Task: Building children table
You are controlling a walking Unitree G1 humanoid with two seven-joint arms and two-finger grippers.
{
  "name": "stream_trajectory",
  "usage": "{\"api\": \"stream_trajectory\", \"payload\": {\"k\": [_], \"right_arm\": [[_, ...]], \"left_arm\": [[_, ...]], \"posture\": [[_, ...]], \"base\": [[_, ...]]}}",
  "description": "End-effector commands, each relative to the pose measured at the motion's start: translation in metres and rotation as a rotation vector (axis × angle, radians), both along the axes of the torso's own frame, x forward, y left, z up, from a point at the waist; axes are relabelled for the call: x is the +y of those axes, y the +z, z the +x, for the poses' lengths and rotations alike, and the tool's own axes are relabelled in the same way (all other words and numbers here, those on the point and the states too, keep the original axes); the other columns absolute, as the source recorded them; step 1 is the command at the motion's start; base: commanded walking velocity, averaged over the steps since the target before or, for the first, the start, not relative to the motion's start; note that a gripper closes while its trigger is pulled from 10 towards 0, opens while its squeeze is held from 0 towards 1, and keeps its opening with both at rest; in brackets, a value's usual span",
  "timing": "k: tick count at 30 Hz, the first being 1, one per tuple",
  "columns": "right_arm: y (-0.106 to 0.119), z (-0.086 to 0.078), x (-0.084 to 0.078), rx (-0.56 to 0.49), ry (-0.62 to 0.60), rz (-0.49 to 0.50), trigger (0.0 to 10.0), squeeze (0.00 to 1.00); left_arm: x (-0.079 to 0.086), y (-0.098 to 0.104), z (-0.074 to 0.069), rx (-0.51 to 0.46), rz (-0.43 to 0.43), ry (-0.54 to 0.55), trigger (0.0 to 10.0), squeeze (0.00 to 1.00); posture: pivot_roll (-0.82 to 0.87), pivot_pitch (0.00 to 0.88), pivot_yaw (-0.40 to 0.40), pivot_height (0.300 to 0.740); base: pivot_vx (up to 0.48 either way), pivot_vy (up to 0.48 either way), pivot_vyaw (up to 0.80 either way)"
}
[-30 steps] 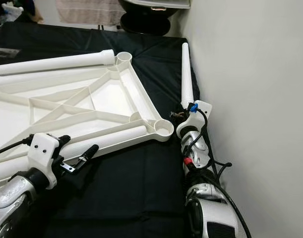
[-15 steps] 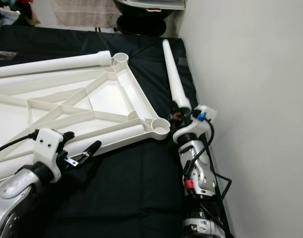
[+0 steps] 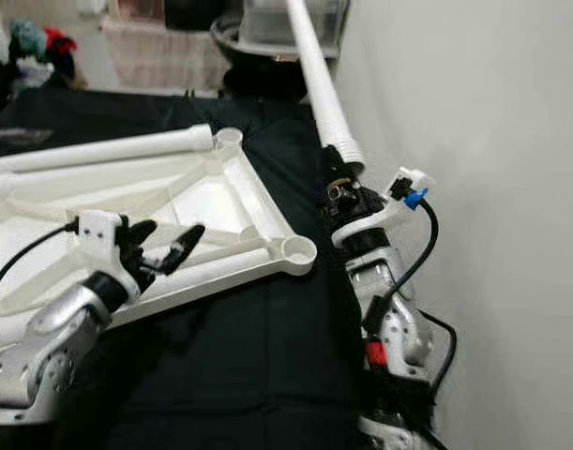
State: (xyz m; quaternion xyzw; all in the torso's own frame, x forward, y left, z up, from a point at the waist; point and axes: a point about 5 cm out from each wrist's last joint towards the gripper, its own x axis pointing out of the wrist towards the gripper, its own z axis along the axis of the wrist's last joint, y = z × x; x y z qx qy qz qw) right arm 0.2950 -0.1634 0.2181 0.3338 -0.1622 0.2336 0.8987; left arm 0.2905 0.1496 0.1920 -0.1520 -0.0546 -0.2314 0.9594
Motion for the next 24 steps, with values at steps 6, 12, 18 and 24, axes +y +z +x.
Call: {"api": "stream_trajectory", "payload": {"k": [6, 12, 18, 24], "right_arm": [[-0.014, -0.016, 0.004, 0.021, 0.155, -0.028, 0.0, 0.00], [-0.027, -0.020, -0.001, 0.061, 0.195, -0.041, 0.0, 0.00], [-0.034, -0.033, 0.005, 0.083, 0.317, -0.035, 0.0, 0.00], [-0.038, -0.046, 0.008, 0.086, 0.433, -0.029, 0.0, 0.00]], "left_arm": [[-0.002, 0.009, -0.004, 0.016, -0.254, -0.162, 10.0, 0.00], [-0.003, 0.020, -0.006, -0.021, -0.438, -0.251, 10.0, 0.00], [0.001, 0.029, 0.000, -0.026, -0.585, -0.305, 10.0, 0.00], [0.007, 0.030, 0.007, -0.008, -0.643, -0.297, 10.0, 0.00]], "posture": [[0.03, 0.000, -0.070, 0.740], [0.05, 0.000, -0.081, 0.740], [0.05, 0.000, -0.081, 0.740], [0.04, 0.000, -0.079, 0.740]], "base": [[0.000, 0.000, 0.00], [0.000, 0.000, 0.00], [0.000, 0.000, 0.00], [0.000, 0.000, 0.00]]}}
